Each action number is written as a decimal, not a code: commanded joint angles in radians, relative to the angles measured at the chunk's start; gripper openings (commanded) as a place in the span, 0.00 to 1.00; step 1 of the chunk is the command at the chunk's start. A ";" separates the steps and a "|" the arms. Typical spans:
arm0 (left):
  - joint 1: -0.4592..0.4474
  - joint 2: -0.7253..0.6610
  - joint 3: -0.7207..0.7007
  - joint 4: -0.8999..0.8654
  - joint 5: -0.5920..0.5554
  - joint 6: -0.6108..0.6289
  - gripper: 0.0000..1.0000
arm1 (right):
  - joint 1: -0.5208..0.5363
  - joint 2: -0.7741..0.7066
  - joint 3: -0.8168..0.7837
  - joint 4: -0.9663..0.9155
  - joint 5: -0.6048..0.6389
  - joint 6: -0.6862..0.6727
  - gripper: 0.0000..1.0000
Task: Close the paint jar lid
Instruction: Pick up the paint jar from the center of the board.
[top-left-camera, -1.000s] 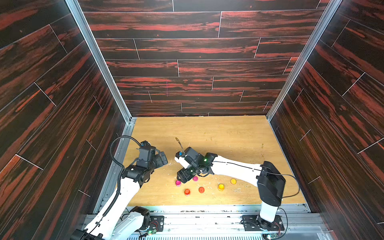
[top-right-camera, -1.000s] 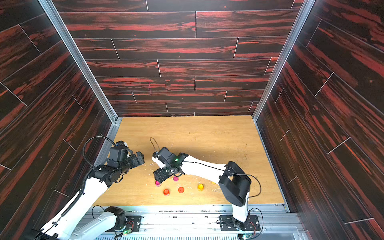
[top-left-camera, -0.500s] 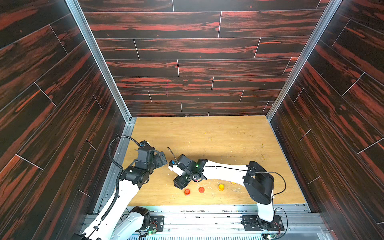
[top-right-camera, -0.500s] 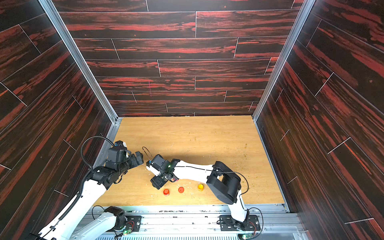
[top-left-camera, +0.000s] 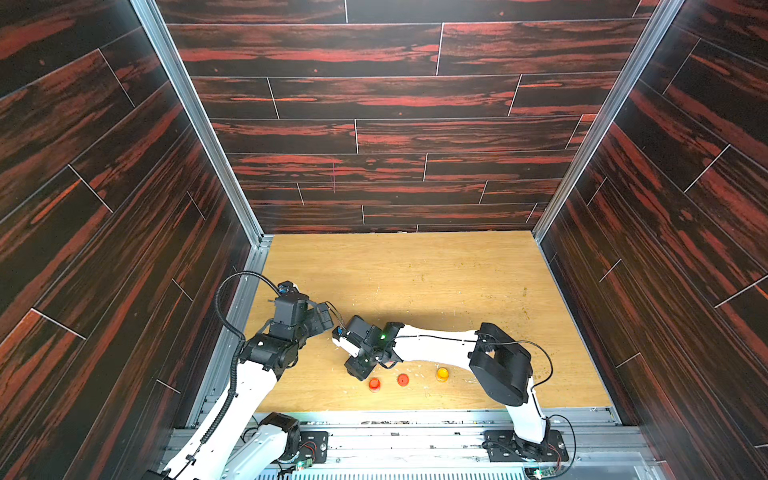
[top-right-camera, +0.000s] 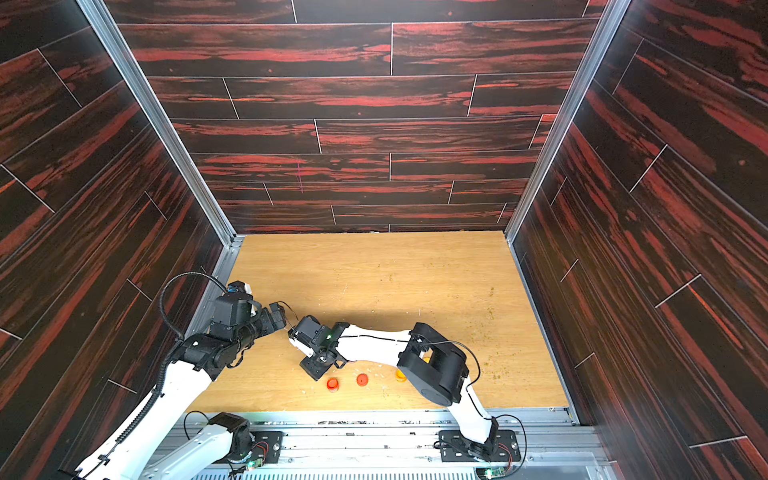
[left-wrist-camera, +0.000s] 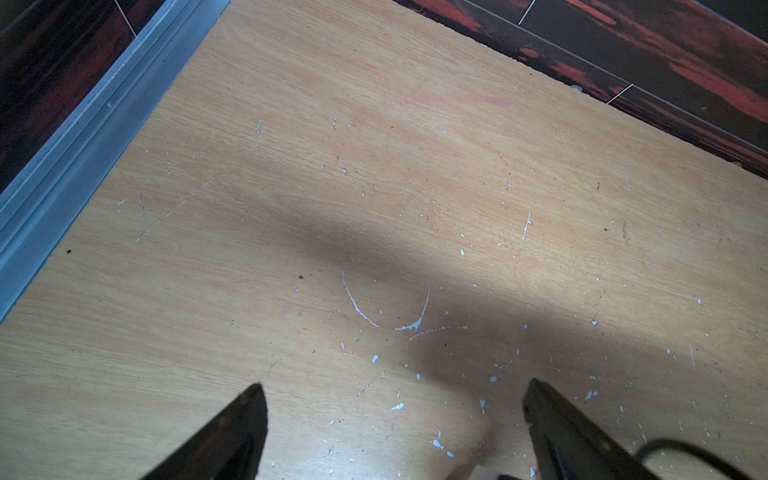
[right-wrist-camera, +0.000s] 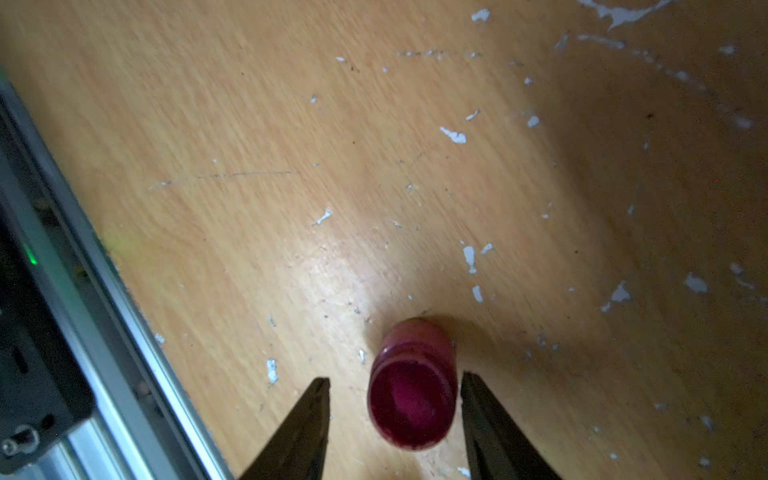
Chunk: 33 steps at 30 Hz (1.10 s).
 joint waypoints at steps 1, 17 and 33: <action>-0.002 -0.014 -0.006 -0.014 -0.022 0.013 1.00 | 0.009 0.027 0.028 -0.025 0.013 -0.004 0.50; -0.002 -0.021 -0.003 -0.024 -0.042 0.019 1.00 | 0.013 0.057 0.042 -0.026 0.010 -0.001 0.35; -0.001 -0.070 -0.015 0.056 -0.007 -0.001 1.00 | 0.004 -0.029 0.038 -0.071 0.169 0.062 0.30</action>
